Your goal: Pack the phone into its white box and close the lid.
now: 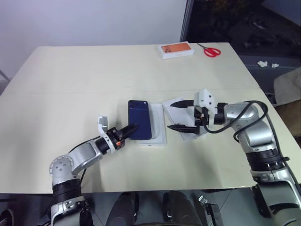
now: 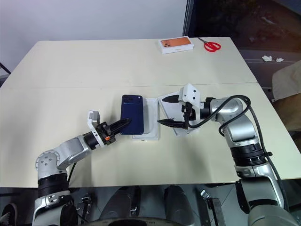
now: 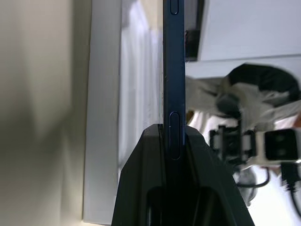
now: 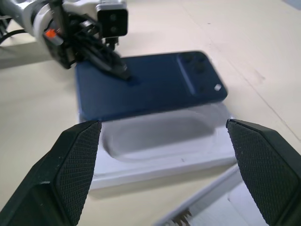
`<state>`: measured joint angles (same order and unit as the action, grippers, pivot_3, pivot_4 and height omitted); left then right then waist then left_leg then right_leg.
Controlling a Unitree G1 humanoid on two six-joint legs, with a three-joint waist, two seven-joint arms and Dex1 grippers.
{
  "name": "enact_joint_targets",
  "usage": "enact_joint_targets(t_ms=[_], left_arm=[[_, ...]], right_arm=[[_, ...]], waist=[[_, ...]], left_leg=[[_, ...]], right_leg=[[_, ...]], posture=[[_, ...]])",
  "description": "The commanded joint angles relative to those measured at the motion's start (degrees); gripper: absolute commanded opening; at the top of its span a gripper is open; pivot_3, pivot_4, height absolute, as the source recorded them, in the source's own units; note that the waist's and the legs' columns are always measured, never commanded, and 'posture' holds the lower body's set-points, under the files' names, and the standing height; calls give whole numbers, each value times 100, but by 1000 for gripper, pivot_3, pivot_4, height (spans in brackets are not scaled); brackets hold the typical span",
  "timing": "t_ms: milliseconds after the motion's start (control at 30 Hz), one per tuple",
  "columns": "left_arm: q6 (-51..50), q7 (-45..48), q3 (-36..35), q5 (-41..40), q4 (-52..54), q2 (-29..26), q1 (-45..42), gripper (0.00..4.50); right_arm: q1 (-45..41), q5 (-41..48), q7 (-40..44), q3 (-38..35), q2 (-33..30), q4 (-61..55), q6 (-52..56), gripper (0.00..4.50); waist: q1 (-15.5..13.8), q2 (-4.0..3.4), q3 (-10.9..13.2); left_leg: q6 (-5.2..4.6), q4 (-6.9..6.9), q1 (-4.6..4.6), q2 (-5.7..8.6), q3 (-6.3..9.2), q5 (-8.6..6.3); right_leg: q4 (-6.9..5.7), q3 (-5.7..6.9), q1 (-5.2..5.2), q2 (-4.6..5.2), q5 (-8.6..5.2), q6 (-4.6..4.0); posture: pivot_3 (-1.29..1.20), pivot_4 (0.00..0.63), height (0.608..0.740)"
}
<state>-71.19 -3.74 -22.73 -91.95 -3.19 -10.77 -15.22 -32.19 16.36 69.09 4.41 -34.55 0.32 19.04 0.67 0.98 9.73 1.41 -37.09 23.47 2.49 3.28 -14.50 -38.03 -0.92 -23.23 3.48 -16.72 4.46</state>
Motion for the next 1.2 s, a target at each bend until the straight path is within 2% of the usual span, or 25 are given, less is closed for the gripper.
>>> enact_joint_targets(t_ms=[33, 433, 700, 1000, 1200], left_arm=[[165, 105, 169, -203, 171, -57, -154, 0], [20, 601, 789, 169, -292, -310, -529, 0], [311, 682, 728, 357, -322, -266, -641, 0], [340, 485, 838, 223, -128, -55, -470, 0], [367, 428, 794, 196, 27, -39, -346, 0]], right_arm=[[20, 68, -90, -79, -13, -56, -162, 4443], [-38, 64, -292, 22, 45, -67, -201, 4443], [-32, 20, -363, 62, 26, -25, -310, 4443], [-96, -22, -400, 95, 64, 48, -371, 4443], [73, 15, -111, 85, -186, 68, -403, 4443]], waist=[[-9, 0, 0], [-8, 1, 0], [-7, 1, 1], [-8, 1, 1], [-8, 1, 1]], left_leg=[[0, -2, 0, 0, 0, 0], [5, -3, 0, 2, 0, 3], [11, -3, 0, 1, -1, 7], [10, -3, 0, 1, -1, 7], [9, -3, 0, 1, -1, 6]], right_leg=[[0, 0, 1, 0, 0, 0], [2, 1, 4, 1, 0, 0], [3, 1, 4, 0, 0, 0], [3, 1, 4, 0, 0, 0], [3, 1, 4, 1, 0, 0]], posture=[[0, 150, 740], [0, 150, 740], [0, 150, 740], [0, 150, 740], [0, 150, 740]])
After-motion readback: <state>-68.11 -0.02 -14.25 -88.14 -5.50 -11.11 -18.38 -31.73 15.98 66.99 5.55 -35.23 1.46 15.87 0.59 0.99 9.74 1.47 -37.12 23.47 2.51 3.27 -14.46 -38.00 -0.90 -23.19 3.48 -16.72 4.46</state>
